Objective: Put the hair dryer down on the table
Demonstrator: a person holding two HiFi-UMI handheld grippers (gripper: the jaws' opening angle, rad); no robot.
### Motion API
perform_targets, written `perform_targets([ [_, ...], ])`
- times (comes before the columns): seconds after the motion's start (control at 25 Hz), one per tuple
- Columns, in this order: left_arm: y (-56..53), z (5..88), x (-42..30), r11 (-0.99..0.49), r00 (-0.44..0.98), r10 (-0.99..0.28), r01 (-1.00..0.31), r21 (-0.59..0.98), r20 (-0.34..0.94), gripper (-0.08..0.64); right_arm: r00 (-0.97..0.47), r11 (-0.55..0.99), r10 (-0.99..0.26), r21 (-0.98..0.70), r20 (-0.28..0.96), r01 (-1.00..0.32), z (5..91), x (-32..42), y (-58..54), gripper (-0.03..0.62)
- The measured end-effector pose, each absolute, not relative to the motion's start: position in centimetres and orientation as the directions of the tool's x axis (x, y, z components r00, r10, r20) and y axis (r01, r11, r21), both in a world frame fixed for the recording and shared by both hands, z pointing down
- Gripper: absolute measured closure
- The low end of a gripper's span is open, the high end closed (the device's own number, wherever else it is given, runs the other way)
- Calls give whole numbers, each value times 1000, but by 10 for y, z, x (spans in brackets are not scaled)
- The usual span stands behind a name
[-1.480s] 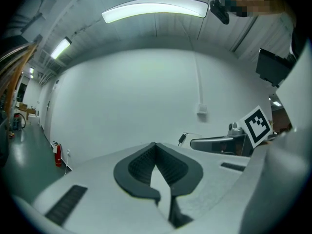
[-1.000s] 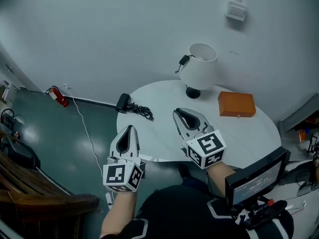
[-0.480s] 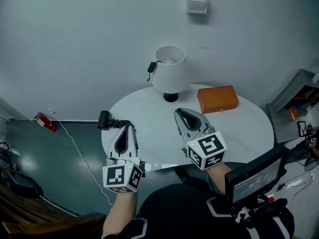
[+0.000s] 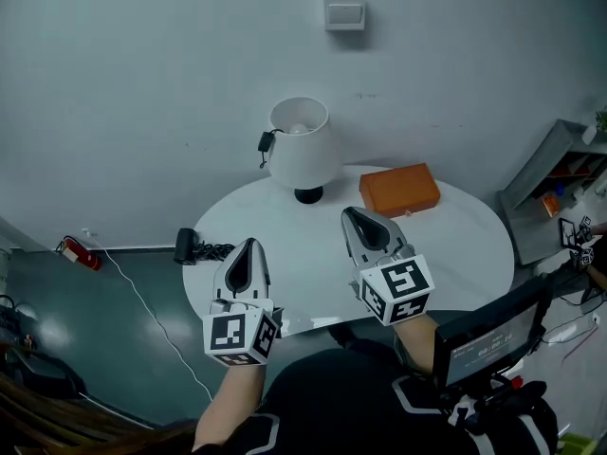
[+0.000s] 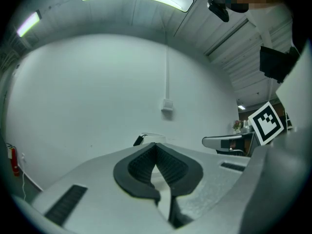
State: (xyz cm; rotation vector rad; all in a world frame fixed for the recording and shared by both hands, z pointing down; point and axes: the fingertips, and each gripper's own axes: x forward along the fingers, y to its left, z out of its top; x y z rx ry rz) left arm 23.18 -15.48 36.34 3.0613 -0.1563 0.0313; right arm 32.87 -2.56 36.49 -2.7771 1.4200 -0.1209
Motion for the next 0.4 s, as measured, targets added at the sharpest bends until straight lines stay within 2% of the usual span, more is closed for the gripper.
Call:
perform_targets([
  [0.4, -145, 357, 248, -994, 996, -87, -88, 58, 12, 555, 630, -632, -775, -46, 44, -774, 357, 343, -11, 569],
])
